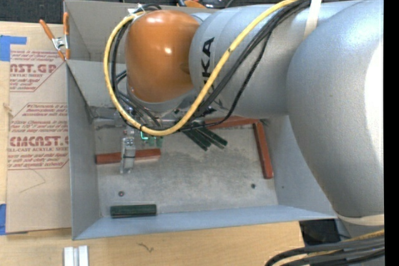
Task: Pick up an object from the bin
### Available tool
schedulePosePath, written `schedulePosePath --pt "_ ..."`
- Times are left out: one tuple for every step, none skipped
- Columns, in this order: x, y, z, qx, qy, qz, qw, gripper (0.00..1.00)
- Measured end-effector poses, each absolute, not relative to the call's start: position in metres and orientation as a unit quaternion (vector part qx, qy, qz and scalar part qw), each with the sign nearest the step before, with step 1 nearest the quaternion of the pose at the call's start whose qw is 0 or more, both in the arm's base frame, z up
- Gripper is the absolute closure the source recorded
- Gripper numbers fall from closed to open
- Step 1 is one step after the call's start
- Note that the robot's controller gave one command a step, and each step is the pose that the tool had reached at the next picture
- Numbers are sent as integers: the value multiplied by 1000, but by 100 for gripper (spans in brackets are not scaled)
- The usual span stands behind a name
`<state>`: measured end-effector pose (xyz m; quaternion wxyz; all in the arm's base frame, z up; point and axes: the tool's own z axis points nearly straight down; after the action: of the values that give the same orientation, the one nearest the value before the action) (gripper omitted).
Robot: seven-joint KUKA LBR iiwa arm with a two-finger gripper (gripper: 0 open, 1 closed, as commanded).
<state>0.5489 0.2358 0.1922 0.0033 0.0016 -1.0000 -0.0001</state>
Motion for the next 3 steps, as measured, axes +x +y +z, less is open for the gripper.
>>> schedulePosePath --pt "532 201 85 -86 -996 1 3 0" --pt "576 214 69 -70 -998 -1 -1 0" --pt "575 214 70 -70 -998 -1 0 100"
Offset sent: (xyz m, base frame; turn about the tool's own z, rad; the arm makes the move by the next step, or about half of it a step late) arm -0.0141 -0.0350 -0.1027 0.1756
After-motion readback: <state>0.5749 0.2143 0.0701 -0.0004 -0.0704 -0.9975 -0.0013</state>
